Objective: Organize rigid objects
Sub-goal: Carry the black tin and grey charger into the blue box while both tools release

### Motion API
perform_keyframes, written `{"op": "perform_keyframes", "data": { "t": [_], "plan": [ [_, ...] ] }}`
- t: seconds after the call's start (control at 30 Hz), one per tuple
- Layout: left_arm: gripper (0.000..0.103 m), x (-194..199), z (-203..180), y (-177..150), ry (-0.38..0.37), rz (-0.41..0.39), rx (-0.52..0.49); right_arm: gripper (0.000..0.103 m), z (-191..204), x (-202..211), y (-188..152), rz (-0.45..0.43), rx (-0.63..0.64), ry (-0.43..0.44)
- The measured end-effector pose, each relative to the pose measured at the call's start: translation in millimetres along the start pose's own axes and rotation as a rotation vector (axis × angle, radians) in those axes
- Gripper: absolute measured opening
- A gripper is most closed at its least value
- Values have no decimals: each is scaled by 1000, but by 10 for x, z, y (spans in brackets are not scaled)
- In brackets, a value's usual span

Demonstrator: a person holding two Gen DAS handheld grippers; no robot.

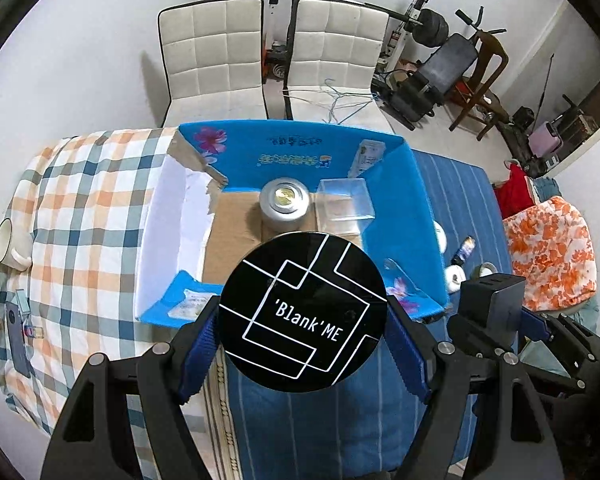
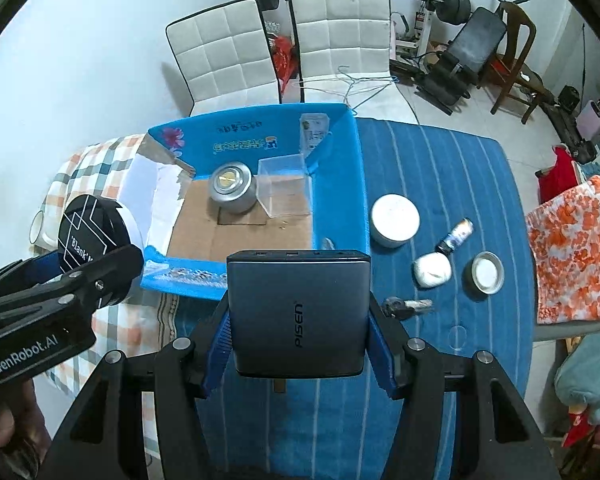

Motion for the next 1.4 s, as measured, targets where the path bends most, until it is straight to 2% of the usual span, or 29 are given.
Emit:
{"op": "perform_keyframes", "data": {
  "t": [0.23,0.47,0.8,1.13,1.27,1.4],
  "plan": [
    [76,-391,459,327,56,27,27,61,205,-439,283,20,3,-18],
    [76,-988,790,688,95,103,21,61,288,-1055,513,78,-25,-69],
    [76,-1556,823,895,116,185,-26,61,166,-1876,446,239,-135,-92],
    [77,-1842,937,965,140,237,-21,61,231,-2189,384,294,-124,-129],
    [78,-1861,935,999,158,247,-40,62,274,-2308,369,321,-127,-121],
    [78,-1949,900,937,196,292,-88,62,319,-2398,377,338,-126,-122]
  ]
}}
Point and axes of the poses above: each gripper's, at about its wrist camera, not at the fingertips, and x roughly against the way its jaws point, z to its left, y to its top, the point moved 5 cm from there along -x, roughly the way its jaws point, and after that the axes turned 3 degrees about -y, right-handed, at the moved point
